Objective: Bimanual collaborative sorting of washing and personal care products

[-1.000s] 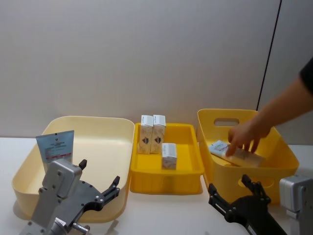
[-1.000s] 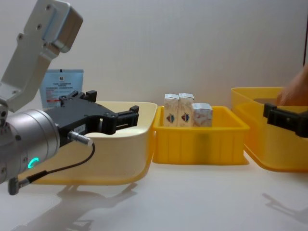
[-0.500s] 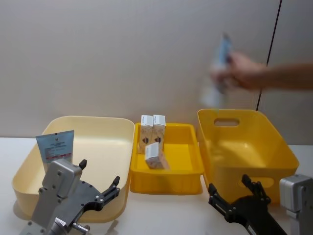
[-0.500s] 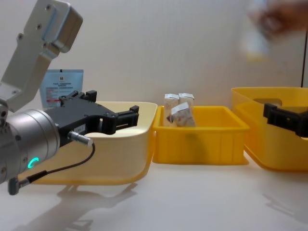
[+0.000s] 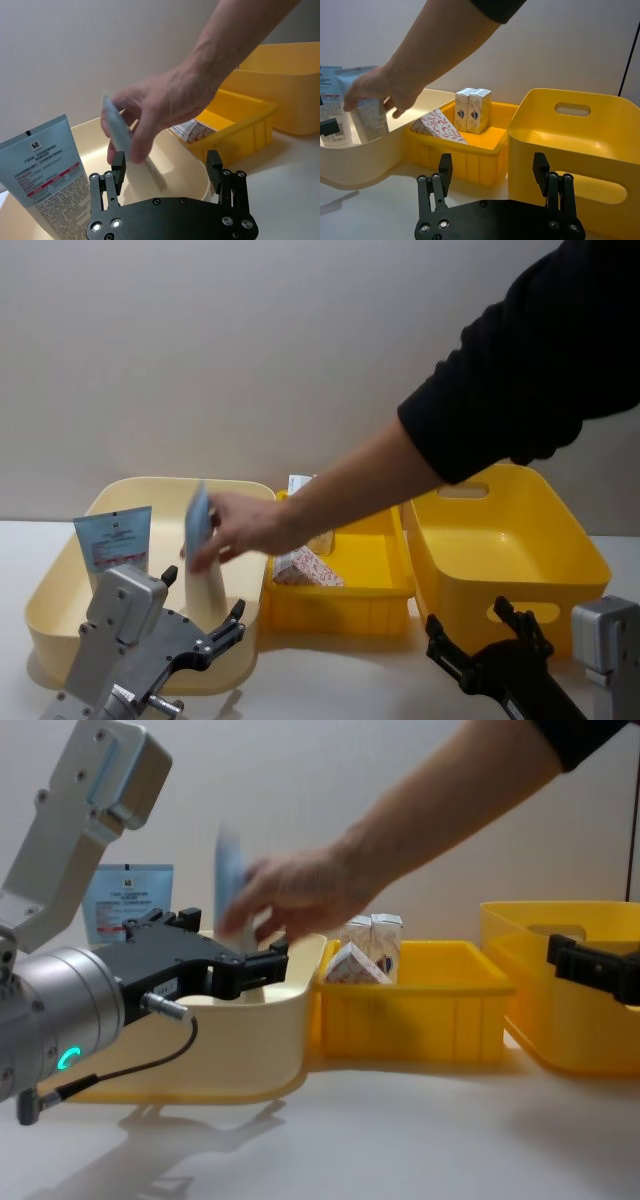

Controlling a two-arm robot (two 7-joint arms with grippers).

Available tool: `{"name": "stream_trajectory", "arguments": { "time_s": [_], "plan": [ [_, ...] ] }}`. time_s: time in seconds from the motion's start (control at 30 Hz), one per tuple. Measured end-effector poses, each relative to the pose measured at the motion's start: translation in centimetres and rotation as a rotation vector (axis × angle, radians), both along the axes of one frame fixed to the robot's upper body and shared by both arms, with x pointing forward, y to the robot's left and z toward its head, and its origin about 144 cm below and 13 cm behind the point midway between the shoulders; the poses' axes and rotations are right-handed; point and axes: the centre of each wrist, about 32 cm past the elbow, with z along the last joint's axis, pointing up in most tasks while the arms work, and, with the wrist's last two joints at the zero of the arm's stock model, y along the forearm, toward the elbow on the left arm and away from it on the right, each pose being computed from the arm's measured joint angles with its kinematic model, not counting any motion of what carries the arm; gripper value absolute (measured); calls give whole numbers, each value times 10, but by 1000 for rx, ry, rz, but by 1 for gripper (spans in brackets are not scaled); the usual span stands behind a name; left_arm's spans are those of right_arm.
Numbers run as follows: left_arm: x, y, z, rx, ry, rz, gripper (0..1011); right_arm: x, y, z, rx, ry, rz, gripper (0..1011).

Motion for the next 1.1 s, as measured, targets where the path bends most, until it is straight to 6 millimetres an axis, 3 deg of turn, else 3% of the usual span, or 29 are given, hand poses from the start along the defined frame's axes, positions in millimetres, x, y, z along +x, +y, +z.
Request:
{"name": "stream_trajectory", "arguments": {
  "time_s": [1.1],
  "plan": [
    [0, 0, 0, 0, 0, 0, 1001, 0, 0, 0, 0, 0, 0, 1001]
  ]
}}
